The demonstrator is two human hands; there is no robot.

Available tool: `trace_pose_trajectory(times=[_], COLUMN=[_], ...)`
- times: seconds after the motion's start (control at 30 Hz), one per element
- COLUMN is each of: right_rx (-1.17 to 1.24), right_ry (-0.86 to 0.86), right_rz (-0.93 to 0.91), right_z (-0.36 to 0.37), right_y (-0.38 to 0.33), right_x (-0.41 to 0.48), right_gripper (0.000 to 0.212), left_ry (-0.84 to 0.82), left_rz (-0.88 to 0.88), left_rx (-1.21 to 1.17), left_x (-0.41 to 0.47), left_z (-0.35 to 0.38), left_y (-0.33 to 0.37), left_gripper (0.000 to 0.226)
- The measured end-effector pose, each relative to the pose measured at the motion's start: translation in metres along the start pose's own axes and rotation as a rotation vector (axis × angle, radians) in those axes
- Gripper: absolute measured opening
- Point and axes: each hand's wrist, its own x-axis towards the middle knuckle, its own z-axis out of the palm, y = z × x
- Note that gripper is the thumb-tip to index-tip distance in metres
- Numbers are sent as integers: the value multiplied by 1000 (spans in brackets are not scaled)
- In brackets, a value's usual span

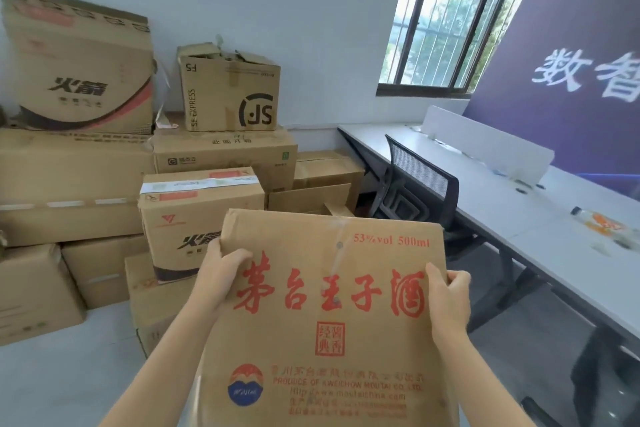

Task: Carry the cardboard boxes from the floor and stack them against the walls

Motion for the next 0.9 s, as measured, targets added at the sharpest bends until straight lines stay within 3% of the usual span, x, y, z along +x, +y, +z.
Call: trace_pose_trajectory(times=[0.53,0.6,0.77,0.9], right_rx=[54,80,268,468], right_ry=[37,16,-35,-80], right_rz=[37,-20,-190,-318], right_z=[127,140,192,248], right_y=[-34,-58,-139,-195], right_x=[262,293,340,341], right_gripper=[27,25,14,26], left_ry=[47,76,266,432], left_rz=[-14,32,227,459], left_rx=[24,-30,-100,-168], left_x=[232,253,294,315], left_z=[139,150,140,102], left_y=[53,74,134,173], left_gripper=[57,42,36,32])
